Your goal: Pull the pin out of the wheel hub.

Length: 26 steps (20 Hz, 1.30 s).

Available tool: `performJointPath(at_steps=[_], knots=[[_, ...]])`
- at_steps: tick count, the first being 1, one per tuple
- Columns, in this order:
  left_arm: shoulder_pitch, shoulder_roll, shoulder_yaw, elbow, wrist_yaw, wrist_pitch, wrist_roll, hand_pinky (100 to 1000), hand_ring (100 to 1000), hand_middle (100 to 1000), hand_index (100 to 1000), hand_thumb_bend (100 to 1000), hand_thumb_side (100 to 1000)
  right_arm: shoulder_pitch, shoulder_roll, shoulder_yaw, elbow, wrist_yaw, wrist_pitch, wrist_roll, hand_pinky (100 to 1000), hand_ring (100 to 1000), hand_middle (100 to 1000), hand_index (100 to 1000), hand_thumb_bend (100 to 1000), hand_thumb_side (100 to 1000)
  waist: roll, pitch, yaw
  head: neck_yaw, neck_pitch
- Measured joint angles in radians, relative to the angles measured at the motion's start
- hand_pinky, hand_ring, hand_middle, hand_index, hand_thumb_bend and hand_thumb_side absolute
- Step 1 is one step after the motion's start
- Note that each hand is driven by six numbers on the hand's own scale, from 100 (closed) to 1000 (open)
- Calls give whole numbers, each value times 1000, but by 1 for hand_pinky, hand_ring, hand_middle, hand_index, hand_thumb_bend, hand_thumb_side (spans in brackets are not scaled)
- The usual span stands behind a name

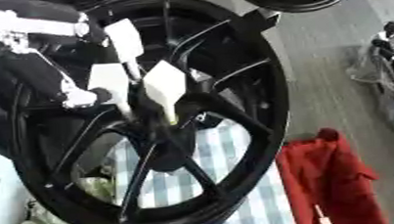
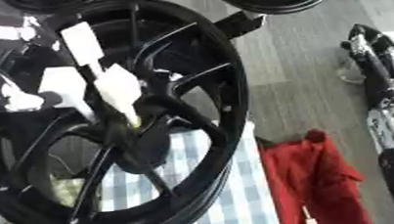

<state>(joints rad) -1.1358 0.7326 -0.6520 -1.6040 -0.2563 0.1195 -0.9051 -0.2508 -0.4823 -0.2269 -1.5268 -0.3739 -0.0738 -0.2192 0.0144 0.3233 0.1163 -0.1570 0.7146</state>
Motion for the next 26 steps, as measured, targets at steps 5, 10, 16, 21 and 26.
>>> performJointPath(at_steps=[5, 10, 16, 21, 26], knots=[[0, -7, -5, 8, -14, -6, 0, 735, 634, 574, 721, 227, 316, 0, 0, 0, 0, 0, -1, -1, 945, 790, 863, 809, 131, 478, -2, 0, 0, -3, 0], [0, -12, -5, 8, -24, -6, 0, 732, 630, 571, 719, 249, 308, -1, 0, 0, 0, 0, -1, -1, 945, 790, 862, 809, 131, 478, -3, 0, -1, -3, 0], [0, -13, -5, 8, -39, -14, 0, 725, 618, 553, 700, 217, 272, -1, 0, 0, 0, 0, -1, -1, 945, 790, 861, 809, 131, 479, -3, 0, -1, -3, 0], [0, -21, 0, 2, -40, -4, -2, 692, 574, 475, 615, 143, 171, -1, 0, 0, 0, 0, -1, -1, 945, 790, 861, 810, 131, 480, -3, 1, -1, -4, 0], [0, -20, 29, -30, -38, 27, -2, 646, 519, 384, 495, 100, 170, -1, 0, 0, 0, 0, -1, -1, 945, 789, 860, 809, 130, 480, -4, 1, 1, -4, 0]])
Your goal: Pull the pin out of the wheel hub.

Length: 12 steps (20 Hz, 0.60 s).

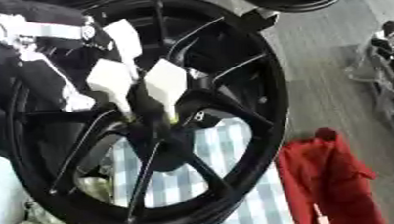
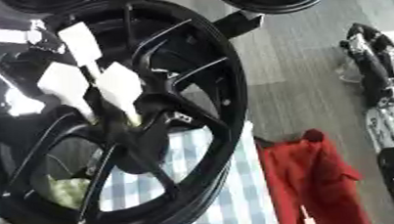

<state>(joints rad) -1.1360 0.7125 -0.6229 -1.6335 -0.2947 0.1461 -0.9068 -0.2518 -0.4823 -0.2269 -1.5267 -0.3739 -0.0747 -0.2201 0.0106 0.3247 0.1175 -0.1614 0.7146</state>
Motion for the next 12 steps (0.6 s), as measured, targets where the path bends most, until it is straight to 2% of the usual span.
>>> performJointPath(at_steps=[4, 12], knots=[[3, 14, 36, -43, 4, 28, 23, 635, 492, 333, 430, 100, 203, 0, 0, 0, 0, 0, -1, -1, 945, 789, 860, 809, 129, 479, 0, 0, 0, -4, 0], [48, 87, 136, -168, 63, 69, 63, 632, 471, 311, 358, 100, 220, 0, 0, 0, 0, 0, -1, -5, 945, 789, 860, 809, 130, 477, 4, 0, 3, -9, 0]])
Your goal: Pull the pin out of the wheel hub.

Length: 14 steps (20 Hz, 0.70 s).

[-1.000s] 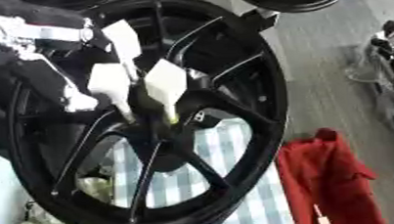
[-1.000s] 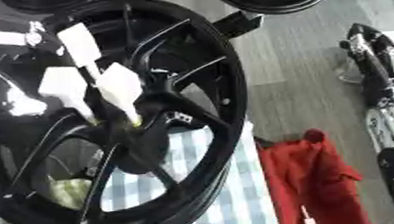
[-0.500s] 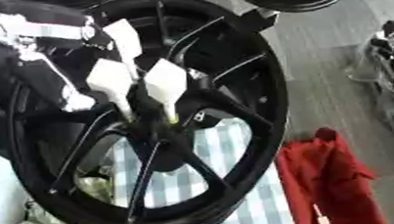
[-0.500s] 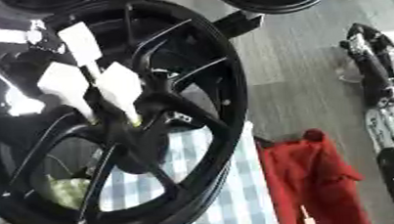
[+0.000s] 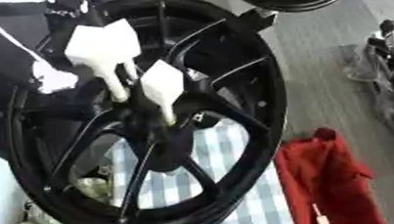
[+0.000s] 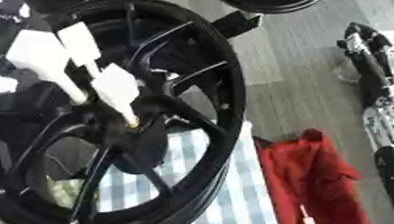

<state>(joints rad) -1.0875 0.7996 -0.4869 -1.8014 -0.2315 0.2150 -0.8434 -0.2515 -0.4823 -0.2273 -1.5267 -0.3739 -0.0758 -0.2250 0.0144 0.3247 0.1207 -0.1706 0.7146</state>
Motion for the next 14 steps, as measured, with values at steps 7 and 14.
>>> performJointPath(at_steps=[7, 14], knots=[[106, 107, 167, -142, 94, 23, 75, 635, 473, 311, 361, 100, 233, 0, 0, -6, 0, 0, -3, -6, 946, 789, 861, 809, 128, 473, 1, 0, 7, -8, -1], [353, 199, 405, -101, 143, 68, 327, 638, 475, 312, 367, 100, 262, -3, 0, -25, -8, -12, -14, -23, 946, 789, 861, 810, 124, 457, -7, 0, 12, -6, -5]])
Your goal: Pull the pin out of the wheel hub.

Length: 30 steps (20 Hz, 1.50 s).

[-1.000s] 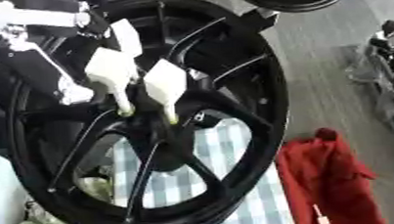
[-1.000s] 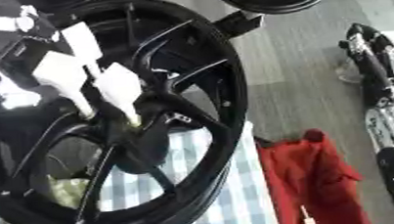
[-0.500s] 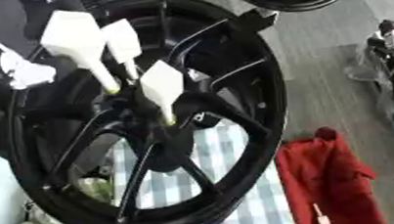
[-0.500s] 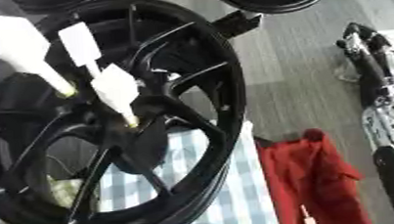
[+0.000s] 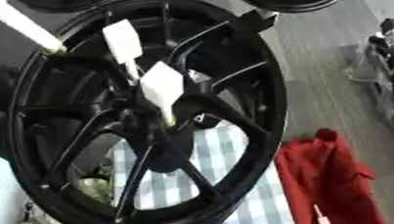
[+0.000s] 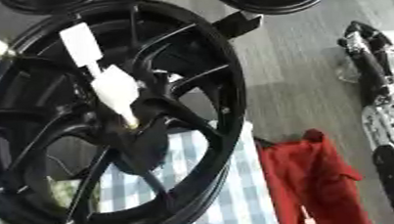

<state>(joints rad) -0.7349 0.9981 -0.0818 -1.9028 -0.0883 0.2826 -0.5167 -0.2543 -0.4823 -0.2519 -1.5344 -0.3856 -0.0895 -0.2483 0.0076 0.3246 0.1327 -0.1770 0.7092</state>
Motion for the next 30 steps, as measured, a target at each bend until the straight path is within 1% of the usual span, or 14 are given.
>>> performJointPath(at_steps=[4, 8, 11, 15, 18, 20, 21, 22, 23, 24, 25, 26, 27, 30], knots=[[95, -3, 77, 89, -25, 7, 100, 638, 478, 319, 378, 100, 260, 1, 0, -20, -16, -10, -13, -19, 945, 789, 861, 810, 123, 450, -18, 0, 7, 5, -9], [149, -32, 103, 157, -84, 9, 158, 642, 494, 349, 415, 100, 258, 6, 2, -37, -30, -18, -22, -36, 945, 789, 861, 810, 122, 450, -29, 0, 11, 12, -18], [164, -65, 98, 215, -124, 6, 187, 661, 525, 397, 456, 100, 253, 8, 3, -40, -33, -23, -25, -42, 945, 789, 861, 810, 121, 449, -36, 0, 10, 17, -20], [170, -117, 68, 291, -159, -9, 201, 670, 540, 420, 478, 100, 225, 7, 9, -43, -35, -25, -26, -43, 946, 789, 862, 810, 120, 451, -45, 0, 3, 22, -26], [173, -145, 60, 337, -197, -13, 218, 684, 555, 440, 499, 100, 210, 5, 13, -43, -36, -27, -25, -43, 945, 789, 862, 810, 120, 451, -47, 0, 2, 26, -26], [173, -157, 58, 367, -214, -14, 228, 704, 589, 484, 550, 100, 195, 4, 13, -43, -36, -28, -25, -43, 945, 789, 862, 810, 119, 451, -47, 2, 0, 27, -26], [174, -162, 56, 380, -218, -15, 232, 728, 630, 532, 608, 100, 184, 3, 13, -43, -36, -29, -25, -43, 945, 789, 862, 810, 119, 451, -48, 2, 0, 27, -26], [176, -166, 53, 392, -219, -17, 232, 772, 725, 656, 735, 100, 233, 3, 13, -43, -36, -29, -25, -43, 945, 789, 862, 810, 119, 452, -48, 2, 0, 27, -26], [179, -170, 53, 401, -220, -21, 231, 814, 791, 755, 818, 100, 411, 3, 13, -43, -36, -29, -25, -43, 945, 789, 862, 810, 119, 453, -48, 2, 0, 27, -26], [181, -173, 53, 408, -220, -28, 228, 854, 840, 819, 872, 285, 689, 3, 13, -43, -36, -29, -25, -43, 945, 789, 862, 810, 117, 455, -48, 2, 0, 27, -26], [181, -175, 52, 412, -221, -37, 226, 869, 853, 836, 888, 357, 736, 3, 13, -43, -36, -29, -25, -43, 945, 789, 862, 810, 117, 455, -48, 2, 0, 27, -26], [181, -178, 52, 414, -226, -47, 225, 873, 856, 843, 908, 458, 804, 3, 13, -43, -36, -29, -25, -43, 945, 789, 862, 810, 117, 456, -48, 2, 0, 27, -26], [181, -181, 51, 415, -232, -58, 225, 874, 856, 844, 918, 502, 833, 3, 13, -43, -36, -29, -25, -43, 945, 789, 862, 810, 117, 457, -48, 2, 0, 27, -26], [181, -182, 50, 418, -249, -87, 222, 874, 856, 845, 928, 532, 852, 3, 13, -42, -36, -29, -24, -43, 945, 789, 863, 810, 115, 458, -48, 3, 0, 27, -26]])
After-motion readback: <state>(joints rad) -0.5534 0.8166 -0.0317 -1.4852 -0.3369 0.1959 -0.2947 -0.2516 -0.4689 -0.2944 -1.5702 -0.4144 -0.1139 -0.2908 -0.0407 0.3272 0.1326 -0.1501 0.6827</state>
